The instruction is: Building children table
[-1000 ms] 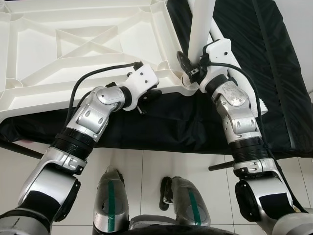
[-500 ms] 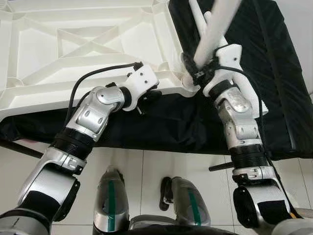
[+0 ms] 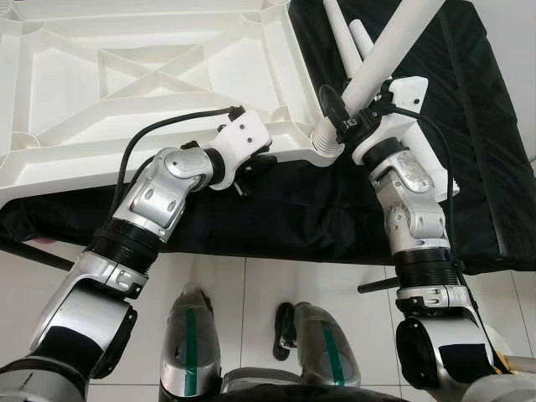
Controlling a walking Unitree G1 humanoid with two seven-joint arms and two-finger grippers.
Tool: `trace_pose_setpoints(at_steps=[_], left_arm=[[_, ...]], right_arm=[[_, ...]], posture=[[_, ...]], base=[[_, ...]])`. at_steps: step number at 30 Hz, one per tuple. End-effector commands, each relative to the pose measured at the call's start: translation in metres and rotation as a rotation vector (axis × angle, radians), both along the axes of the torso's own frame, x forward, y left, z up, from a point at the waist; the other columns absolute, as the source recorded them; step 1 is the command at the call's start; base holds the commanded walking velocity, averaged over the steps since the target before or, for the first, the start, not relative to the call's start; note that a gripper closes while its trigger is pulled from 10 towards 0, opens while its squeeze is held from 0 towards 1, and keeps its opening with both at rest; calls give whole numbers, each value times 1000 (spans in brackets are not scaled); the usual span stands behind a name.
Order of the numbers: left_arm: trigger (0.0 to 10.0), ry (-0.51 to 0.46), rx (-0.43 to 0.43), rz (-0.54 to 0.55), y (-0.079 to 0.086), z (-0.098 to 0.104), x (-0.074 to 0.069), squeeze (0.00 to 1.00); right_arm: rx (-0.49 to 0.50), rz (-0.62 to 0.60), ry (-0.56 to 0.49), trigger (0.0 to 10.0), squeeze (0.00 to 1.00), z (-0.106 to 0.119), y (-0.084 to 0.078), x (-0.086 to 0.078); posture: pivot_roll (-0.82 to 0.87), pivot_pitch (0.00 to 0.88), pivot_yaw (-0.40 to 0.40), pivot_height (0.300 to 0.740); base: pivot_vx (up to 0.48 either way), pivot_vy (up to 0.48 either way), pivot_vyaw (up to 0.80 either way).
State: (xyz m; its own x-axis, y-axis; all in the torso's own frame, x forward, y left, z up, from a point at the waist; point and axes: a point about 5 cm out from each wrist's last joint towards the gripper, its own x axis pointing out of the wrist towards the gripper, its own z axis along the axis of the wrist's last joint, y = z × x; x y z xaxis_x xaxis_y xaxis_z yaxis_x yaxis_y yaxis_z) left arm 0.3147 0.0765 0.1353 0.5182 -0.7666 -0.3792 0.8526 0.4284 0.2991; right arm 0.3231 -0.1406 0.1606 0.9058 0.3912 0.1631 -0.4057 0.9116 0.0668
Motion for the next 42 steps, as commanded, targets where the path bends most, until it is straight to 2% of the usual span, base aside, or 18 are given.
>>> trace_pose_setpoints(at_steps=[1,6,9,17,27,31,35,42], left_arm=[[10000,-85,-25,-5,-1,21,5,0],[10000,-90,-25,-6,-1,22,5,0],[10000,-91,-27,-6,-1,23,5,0],[10000,-95,-27,-8,-1,24,6,0],[10000,-104,-28,-4,0,26,7,0],[10000,-105,-28,-2,0,26,7,0],[10000,-106,-28,-2,1,27,7,0],[10000,-110,-26,-3,2,27,7,0]], right_arm=[[-10,-16,152,10000,0,-31,-5,-6],[5,-145,251,10000,0,-47,-21,-2],[12,-161,259,10000,0,-49,-23,-2],[-4,-130,235,10000,0,-47,-18,-3],[-127,-9,183,10000,0,-49,2,-11],[-131,-3,188,10000,0,-51,3,-13],[-137,-26,197,10000,0,-55,-3,-13],[-141,-17,164,10000,0,-57,-6,-15]], posture=[[69,74,-55,740],[69,75,-55,740],[66,75,-53,740],[68,74,-53,740],[70,70,-54,740],[70,72,-54,740],[70,72,-53,740],[69,72,-50,740]], base=[[0,0,0],[0,0,0],[0,0,0],[0,0,0],[0,0,0],[0,0,0],[0,0,0],[0,0,0]])
